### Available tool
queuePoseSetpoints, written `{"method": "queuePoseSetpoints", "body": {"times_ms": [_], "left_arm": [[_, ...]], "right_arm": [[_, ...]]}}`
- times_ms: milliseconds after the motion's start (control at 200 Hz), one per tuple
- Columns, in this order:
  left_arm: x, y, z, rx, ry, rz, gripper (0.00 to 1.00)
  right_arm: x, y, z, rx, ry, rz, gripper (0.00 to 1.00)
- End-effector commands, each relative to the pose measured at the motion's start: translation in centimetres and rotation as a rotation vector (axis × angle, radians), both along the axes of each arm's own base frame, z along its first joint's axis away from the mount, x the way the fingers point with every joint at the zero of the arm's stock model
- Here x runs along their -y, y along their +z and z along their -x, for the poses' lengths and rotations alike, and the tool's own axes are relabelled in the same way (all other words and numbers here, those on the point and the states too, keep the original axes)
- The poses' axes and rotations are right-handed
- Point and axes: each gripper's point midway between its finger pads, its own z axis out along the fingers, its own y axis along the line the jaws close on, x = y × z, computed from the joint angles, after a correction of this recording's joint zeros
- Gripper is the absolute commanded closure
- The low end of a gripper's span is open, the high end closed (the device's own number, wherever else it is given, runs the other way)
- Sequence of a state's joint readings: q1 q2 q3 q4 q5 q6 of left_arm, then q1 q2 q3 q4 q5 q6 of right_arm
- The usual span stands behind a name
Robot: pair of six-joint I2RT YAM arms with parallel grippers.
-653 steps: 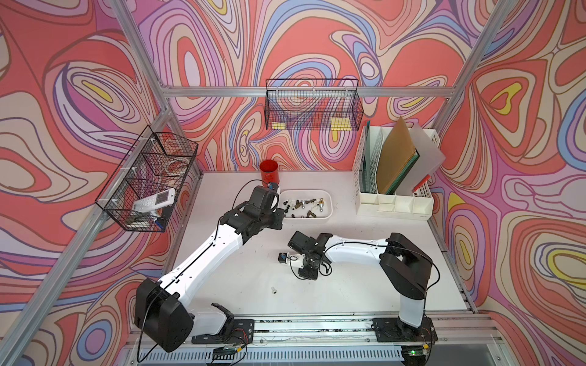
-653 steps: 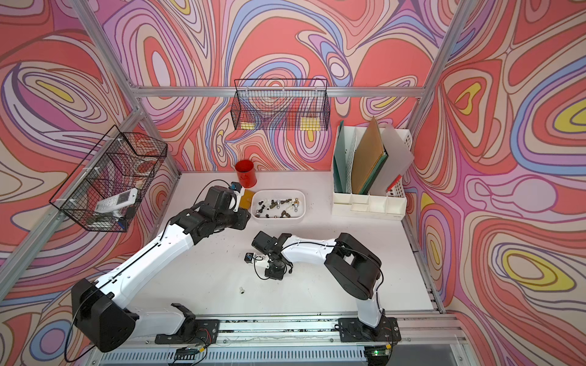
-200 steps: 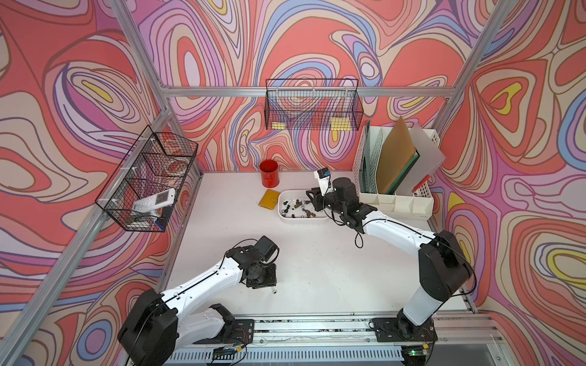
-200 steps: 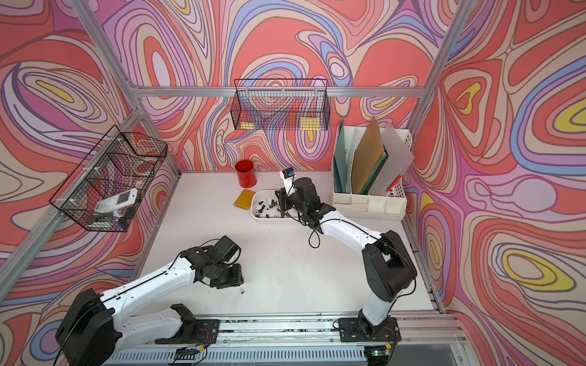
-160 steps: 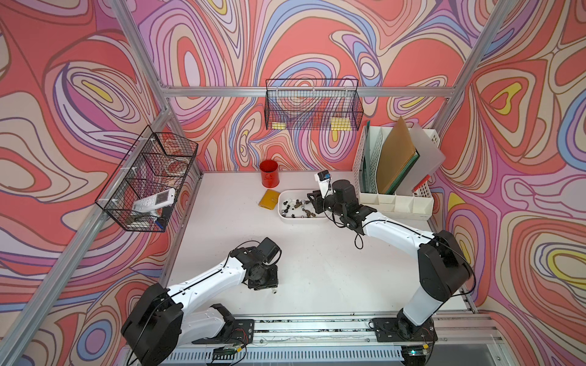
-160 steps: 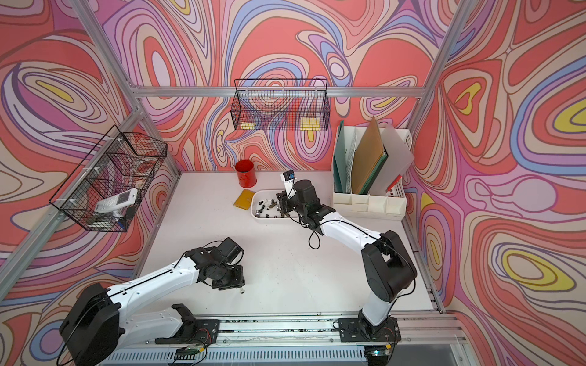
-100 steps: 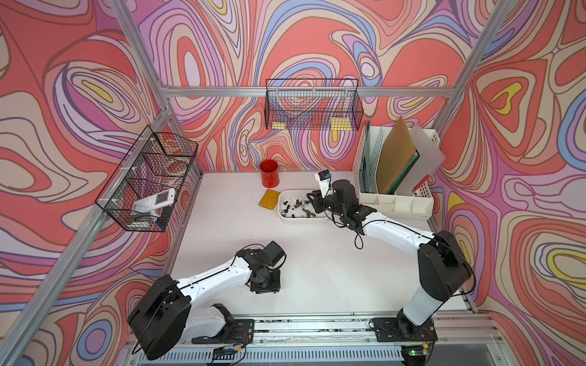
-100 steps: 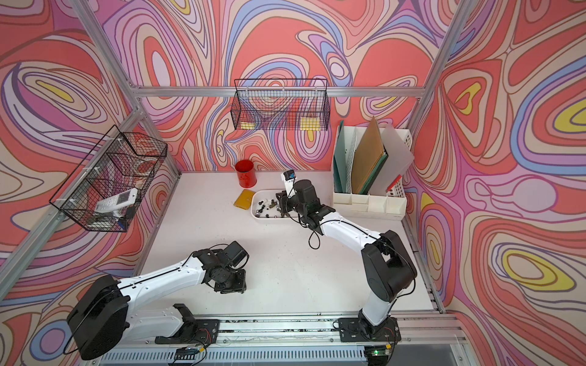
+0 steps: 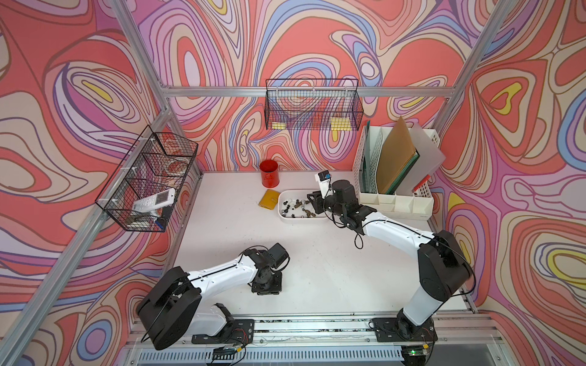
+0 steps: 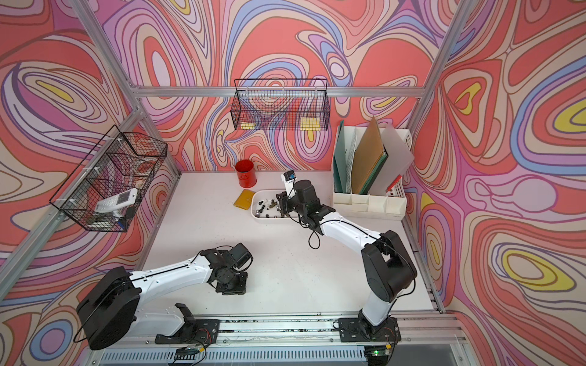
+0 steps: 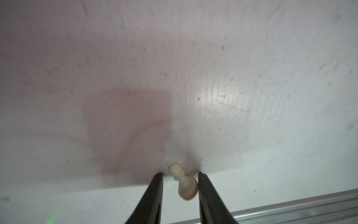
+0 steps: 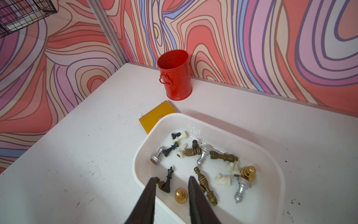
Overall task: Put the chess pieces into the storage box
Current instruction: Pick up the chess piece at the center of the board.
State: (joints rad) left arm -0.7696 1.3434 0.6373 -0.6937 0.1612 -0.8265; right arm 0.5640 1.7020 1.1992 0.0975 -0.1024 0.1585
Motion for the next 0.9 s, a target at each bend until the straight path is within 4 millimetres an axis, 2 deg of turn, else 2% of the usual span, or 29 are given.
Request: {"method": "queuePoseSetpoints", "body": {"times_ms": [0, 366, 571, 736, 836, 896], "left_arm": [[-0.8, -1.4, 0.8, -0.028, -0.032, -0.053, 0.69], [-1.0, -1.2, 0.9, -0.014, -0.053, -0.082, 0.81], [-0.6, 0.7, -0.5, 0.053, -0.062, -0.075, 0.83], [0.9, 5.0, -4.0, 0.201, -0.100, -0.057, 0.83], [2.6, 8.1, -7.7, 0.330, -0.160, -0.072, 0.83], [4.3, 10.3, -10.6, 0.407, -0.204, -0.079, 0.83]], "right_arm": [[0.1, 0.9, 0.1, 0.011, -0.004, -0.010, 0.69], [0.0, 0.8, -0.1, 0.011, -0.005, -0.006, 0.69], [0.1, 1.1, 0.2, 0.009, -0.002, -0.010, 0.70], [0.9, 2.7, 0.9, 0.030, -0.024, -0.029, 0.69], [1.9, 3.4, 1.2, 0.033, -0.063, -0.017, 0.70], [2.5, 3.6, 1.3, 0.034, -0.084, -0.002, 0.70]]}}
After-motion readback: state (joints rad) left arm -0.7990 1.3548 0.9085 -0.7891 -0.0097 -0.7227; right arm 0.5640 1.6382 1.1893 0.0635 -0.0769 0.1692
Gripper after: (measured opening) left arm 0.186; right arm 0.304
